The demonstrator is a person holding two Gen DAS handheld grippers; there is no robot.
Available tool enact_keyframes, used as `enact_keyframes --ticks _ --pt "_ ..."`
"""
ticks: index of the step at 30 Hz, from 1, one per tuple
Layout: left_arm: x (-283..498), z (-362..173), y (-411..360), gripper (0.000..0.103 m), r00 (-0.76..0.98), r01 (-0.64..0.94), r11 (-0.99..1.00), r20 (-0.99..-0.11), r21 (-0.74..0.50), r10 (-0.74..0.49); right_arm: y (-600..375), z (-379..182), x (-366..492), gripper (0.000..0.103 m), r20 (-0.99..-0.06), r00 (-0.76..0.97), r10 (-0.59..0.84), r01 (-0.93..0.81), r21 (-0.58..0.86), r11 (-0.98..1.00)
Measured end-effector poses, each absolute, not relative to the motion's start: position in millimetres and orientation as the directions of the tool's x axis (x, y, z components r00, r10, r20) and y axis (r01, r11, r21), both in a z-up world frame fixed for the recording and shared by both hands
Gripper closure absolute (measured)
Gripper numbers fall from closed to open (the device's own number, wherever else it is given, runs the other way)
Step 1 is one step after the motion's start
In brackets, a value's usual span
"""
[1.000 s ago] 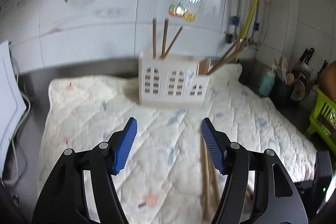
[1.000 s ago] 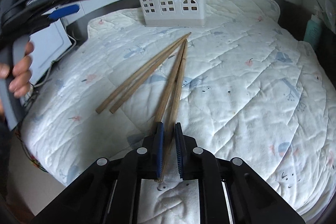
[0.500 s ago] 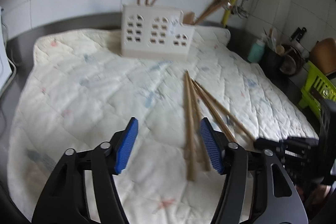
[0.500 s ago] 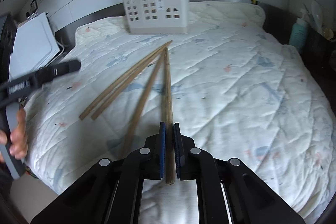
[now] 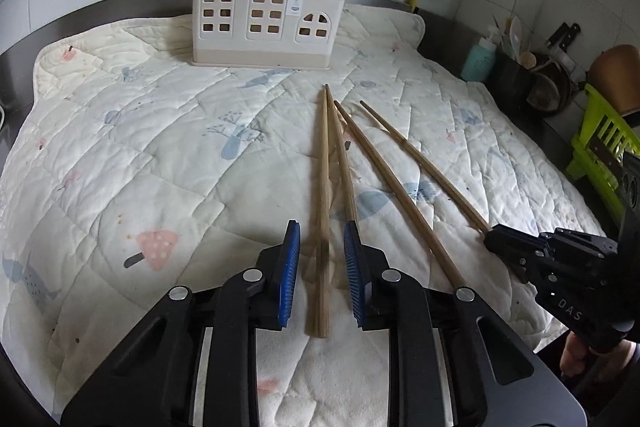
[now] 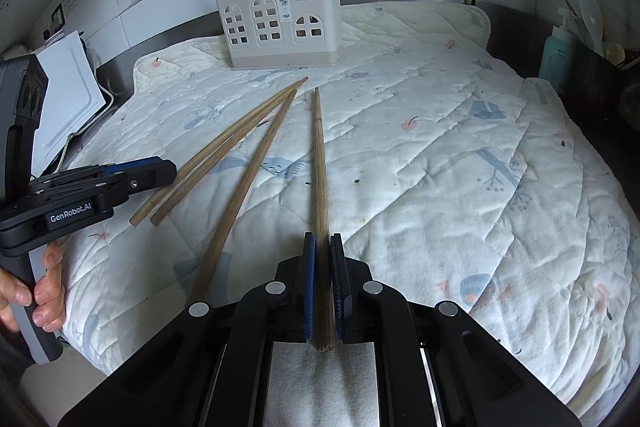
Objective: Organize utensils
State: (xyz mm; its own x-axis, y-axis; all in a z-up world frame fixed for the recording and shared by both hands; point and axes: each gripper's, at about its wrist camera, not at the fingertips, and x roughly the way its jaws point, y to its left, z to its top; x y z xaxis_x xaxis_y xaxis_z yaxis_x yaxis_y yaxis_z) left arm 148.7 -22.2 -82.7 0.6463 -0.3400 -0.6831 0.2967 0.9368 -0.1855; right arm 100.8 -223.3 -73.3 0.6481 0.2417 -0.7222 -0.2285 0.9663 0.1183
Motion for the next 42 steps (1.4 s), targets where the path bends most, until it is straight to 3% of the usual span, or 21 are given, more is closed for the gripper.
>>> enact_keyframes --ticks 1,12,16,32,42 --pt "149.8 -83.8 -23.6 0.089 0.639 0.301 0.935 -0.688 -0.188 -0.344 -223.2 -73.4 100.7 0.095 -0.722 0.648 0.242 -0.228 0.119 0.966" --pt "158.2 -91.9 -25.2 0.092 0.599 0.289 0.932 -0.718 -0.218 -0.354 -221.8 -75.1 100.4 0.096 -0.715 0.655 0.245 -0.239 0.112 0.964" --pt "158.5 -89.3 -25.6 0.097 0.595 0.289 0.932 -0.721 -0.219 -0.354 -222.2 -72.1 100.0 0.096 -0.713 0.655 0.25 -0.249 0.109 0.962" --pt "155.6 -34.1 -5.2 0.097 0.735 0.301 0.927 -0.566 -0.222 -0.374 -231.6 26.1 112.6 0.096 -0.557 0.767 0.319 -0.334 0.079 0.939" --pt "172.4 -5.5 7.0 0.098 0.778 0.308 0.92 -0.492 -0.243 -0.39 -230.2 78.2 158.8 0.096 -0.527 0.746 0.406 -0.41 0.117 0.905"
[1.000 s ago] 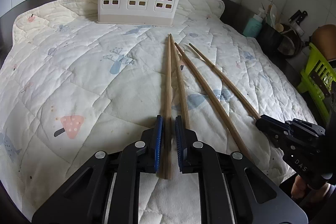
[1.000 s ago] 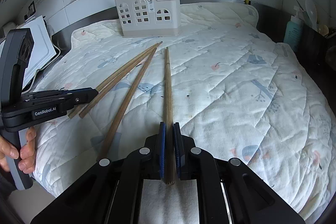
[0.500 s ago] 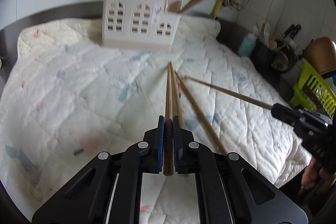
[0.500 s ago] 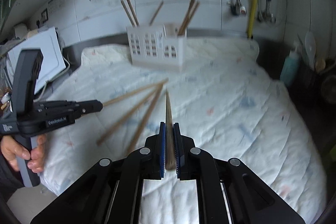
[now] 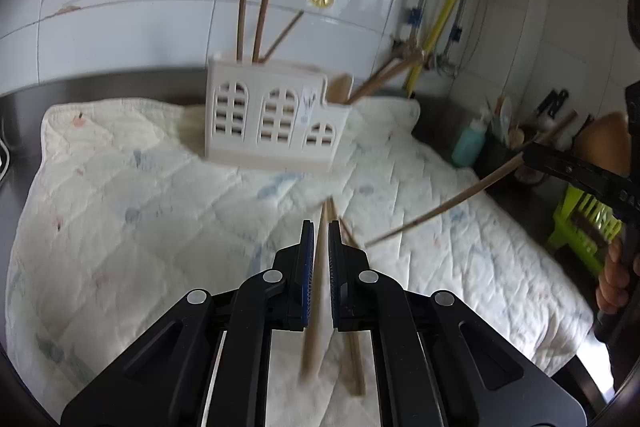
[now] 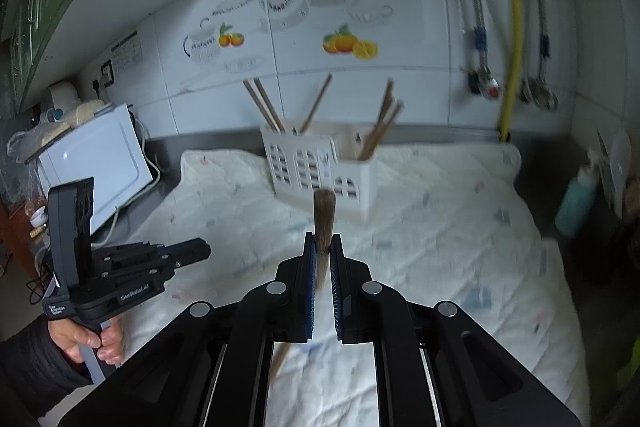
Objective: Organize utensils
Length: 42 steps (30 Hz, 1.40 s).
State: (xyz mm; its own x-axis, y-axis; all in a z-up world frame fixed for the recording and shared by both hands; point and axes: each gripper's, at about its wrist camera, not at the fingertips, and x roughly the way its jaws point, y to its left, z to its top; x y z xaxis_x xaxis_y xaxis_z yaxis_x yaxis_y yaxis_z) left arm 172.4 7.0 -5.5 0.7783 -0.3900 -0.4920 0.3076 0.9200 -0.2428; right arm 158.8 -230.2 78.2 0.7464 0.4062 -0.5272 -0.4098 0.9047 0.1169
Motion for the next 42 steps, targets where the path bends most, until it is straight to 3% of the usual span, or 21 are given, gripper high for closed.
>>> enact_keyframes --ticks 6,11,20,24,26,29,35,42 --pt "182.4 15.2 7.8 0.098 0.793 0.328 0.921 -0.469 -0.208 -0.389 -226.1 117.7 186.2 0.096 -0.484 0.772 0.412 -0.427 0.086 0.9" --pt "177.4 -2.2 4.1 0.097 0.737 0.354 0.913 -0.54 -0.202 -0.406 -225.1 128.2 189.0 0.096 -0.466 0.779 0.419 -0.439 0.072 0.896" --pt "161.4 -61.5 -2.5 0.07 0.648 0.351 0.925 -0.675 -0.147 -0.353 -219.4 131.2 184.0 0.096 -0.454 0.781 0.43 -0.454 0.06 0.889" --pt "161.6 -78.6 -5.5 0.071 0.625 0.338 0.934 -0.715 -0.115 -0.313 -216.1 135.2 180.3 0.096 -0.444 0.784 0.433 -0.461 0.049 0.886" --pt "164.5 -86.6 -4.8 0.088 0.6 0.332 0.933 -0.731 -0.142 -0.325 -214.6 135.9 177.8 0.096 -0.44 0.786 0.434 -0.463 0.046 0.885" --pt "162.4 -88.7 -4.5 0.095 0.608 0.321 0.938 -0.731 -0.131 -0.31 -213.1 135.5 174.9 0.096 -0.437 0.788 0.434 -0.464 0.041 0.885" --pt "160.1 -72.9 0.6 0.097 0.647 0.298 0.945 -0.699 -0.136 -0.305 -213.6 137.9 171.4 0.096 -0.427 0.794 0.433 -0.459 0.045 0.887" --pt "162.0 -25.3 8.2 0.097 0.744 0.292 0.942 -0.58 -0.164 -0.332 -219.9 150.6 175.5 0.096 -0.394 0.811 0.432 -0.449 0.054 0.892"
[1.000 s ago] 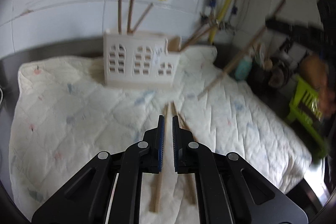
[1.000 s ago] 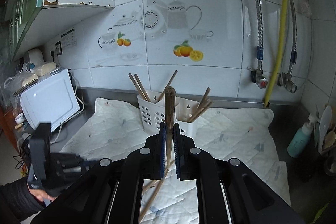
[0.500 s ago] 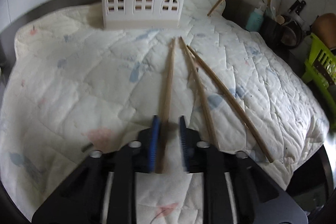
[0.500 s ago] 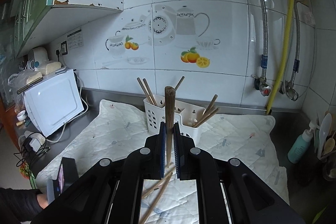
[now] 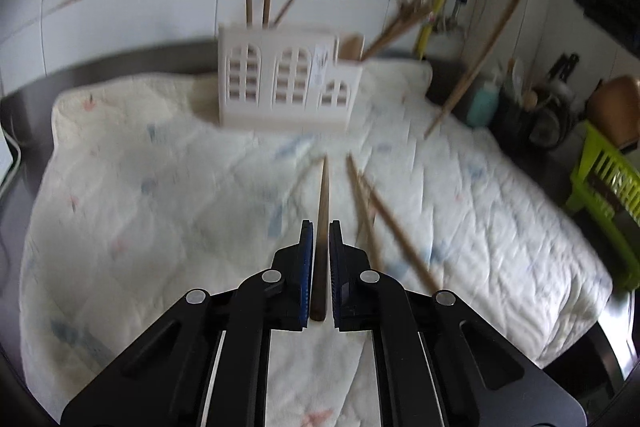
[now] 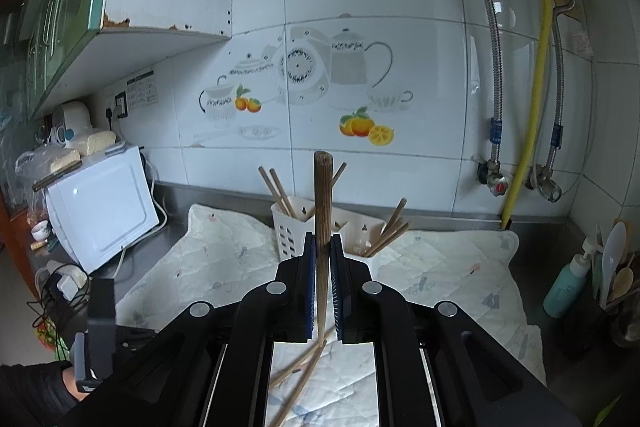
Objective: Organize utensils
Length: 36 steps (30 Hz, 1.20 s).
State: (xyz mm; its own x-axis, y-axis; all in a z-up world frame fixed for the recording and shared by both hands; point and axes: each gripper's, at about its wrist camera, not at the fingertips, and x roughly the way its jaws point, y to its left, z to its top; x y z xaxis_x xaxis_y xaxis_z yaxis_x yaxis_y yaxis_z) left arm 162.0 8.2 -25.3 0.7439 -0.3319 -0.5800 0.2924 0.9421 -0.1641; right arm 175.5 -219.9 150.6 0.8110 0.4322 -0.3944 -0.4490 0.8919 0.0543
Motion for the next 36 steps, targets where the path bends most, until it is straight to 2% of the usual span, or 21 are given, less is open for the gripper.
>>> enact_keyframes --ticks 4,6,10,12,15,19,21,30,31,34,36 --pt "173.0 -6.8 10.4 0.097 0.771 0.29 0.94 -0.538 -0.18 -0.341 -220.1 157.8 183.6 0.096 -0.382 0.814 0.437 -0.45 0.061 0.891" --pt "178.4 -2.1 11.7 0.103 0.776 0.302 0.934 -0.52 -0.193 -0.358 -218.6 161.2 190.4 0.096 -0.376 0.817 0.436 -0.45 0.056 0.891" --pt "185.3 -4.8 11.5 0.103 0.73 0.335 0.916 -0.553 -0.221 -0.401 -216.0 162.0 197.1 0.096 -0.379 0.815 0.439 -0.451 0.061 0.89" --pt "180.3 -11.5 9.2 0.103 0.725 0.331 0.925 -0.577 -0.187 -0.377 -214.6 161.1 196.5 0.096 -0.378 0.817 0.436 -0.453 0.049 0.89" --pt "173.5 -27.6 8.4 0.097 0.685 0.34 0.922 -0.623 -0.184 -0.377 -212.6 156.2 198.1 0.096 -0.385 0.811 0.44 -0.456 0.056 0.888" --pt "162.7 -49.9 3.4 0.079 0.645 0.356 0.919 -0.666 -0.171 -0.374 -209.2 151.1 198.4 0.096 -0.394 0.804 0.445 -0.46 0.062 0.886" --pt "160.7 -60.6 0.9 0.076 0.629 0.357 0.921 -0.688 -0.159 -0.362 -207.8 150.4 197.7 0.096 -0.396 0.802 0.446 -0.462 0.061 0.885" --pt "167.6 -89.8 -1.4 0.078 0.575 0.344 0.926 -0.744 -0.157 -0.34 -204.7 147.6 194.6 0.096 -0.401 0.798 0.45 -0.469 0.055 0.881" --pt "167.2 -89.7 -2.0 0.08 0.578 0.344 0.927 -0.745 -0.149 -0.334 -204.8 146.7 194.6 0.096 -0.402 0.799 0.448 -0.467 0.054 0.882" --pt "166.9 -88.5 -2.7 0.097 0.587 0.325 0.938 -0.752 -0.12 -0.3 -205.9 145.4 195.5 0.096 -0.403 0.798 0.448 -0.464 0.062 0.883" --pt "167.0 -85.5 -0.7 0.097 0.589 0.321 0.938 -0.748 -0.131 -0.306 -207.3 145.9 195.2 0.096 -0.399 0.8 0.449 -0.463 0.066 0.884"
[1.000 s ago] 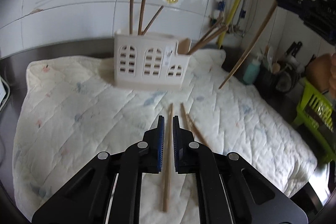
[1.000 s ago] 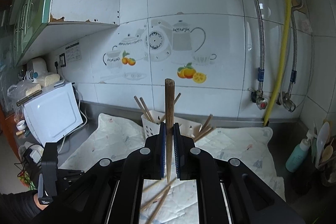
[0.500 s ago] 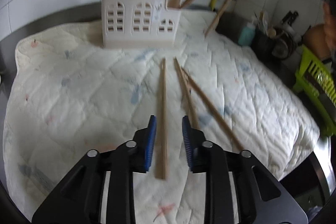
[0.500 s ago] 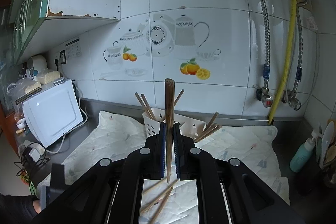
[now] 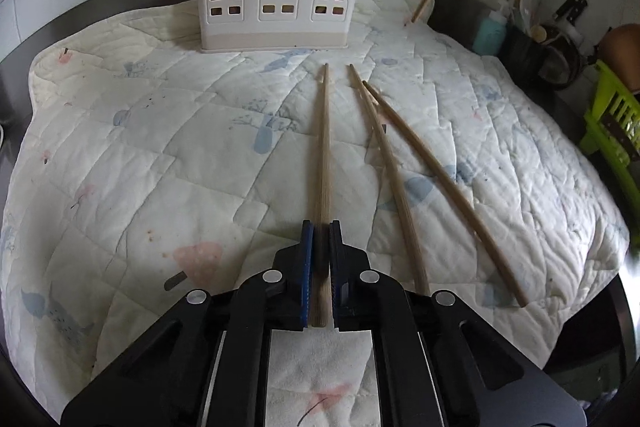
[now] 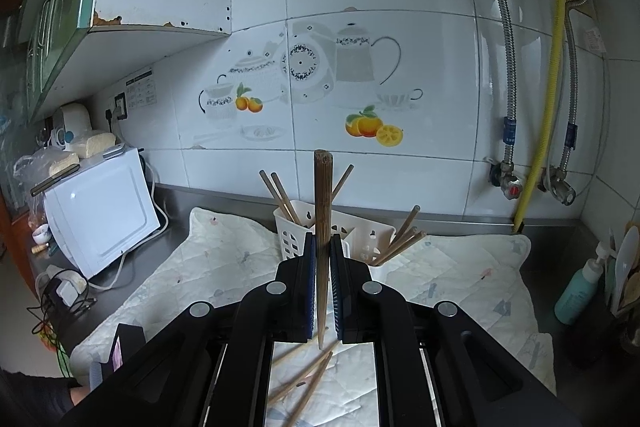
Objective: Organize utensils
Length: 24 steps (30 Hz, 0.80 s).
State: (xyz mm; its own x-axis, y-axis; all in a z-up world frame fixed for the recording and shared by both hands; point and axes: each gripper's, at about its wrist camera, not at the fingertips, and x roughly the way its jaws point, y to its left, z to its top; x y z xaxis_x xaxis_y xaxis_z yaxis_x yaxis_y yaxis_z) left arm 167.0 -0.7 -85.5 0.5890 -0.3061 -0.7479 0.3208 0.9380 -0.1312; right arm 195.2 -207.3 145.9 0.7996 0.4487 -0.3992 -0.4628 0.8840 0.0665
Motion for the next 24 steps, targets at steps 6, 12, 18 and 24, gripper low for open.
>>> enact_keyframes --ticks 6,12,18,24 --pt "164.8 -61.1 3.3 0.097 0.646 0.317 0.938 -0.692 -0.139 -0.321 -211.1 149.1 193.2 0.096 -0.386 0.806 0.448 -0.46 0.068 0.885" --pt "168.8 -31.4 7.2 0.098 0.715 0.31 0.938 -0.612 -0.158 -0.339 -214.4 153.5 193.8 0.096 -0.37 0.813 0.45 -0.456 0.079 0.887" --pt "178.1 -11.0 8.1 0.098 0.768 0.306 0.938 -0.539 -0.165 -0.345 -214.2 159.7 197.6 0.096 -0.351 0.819 0.454 -0.456 0.083 0.886" --pt "185.6 0.9 8.9 0.098 0.797 0.306 0.936 -0.492 -0.173 -0.351 -213.0 166.0 206.1 0.096 -0.328 0.831 0.45 -0.449 0.085 0.89"
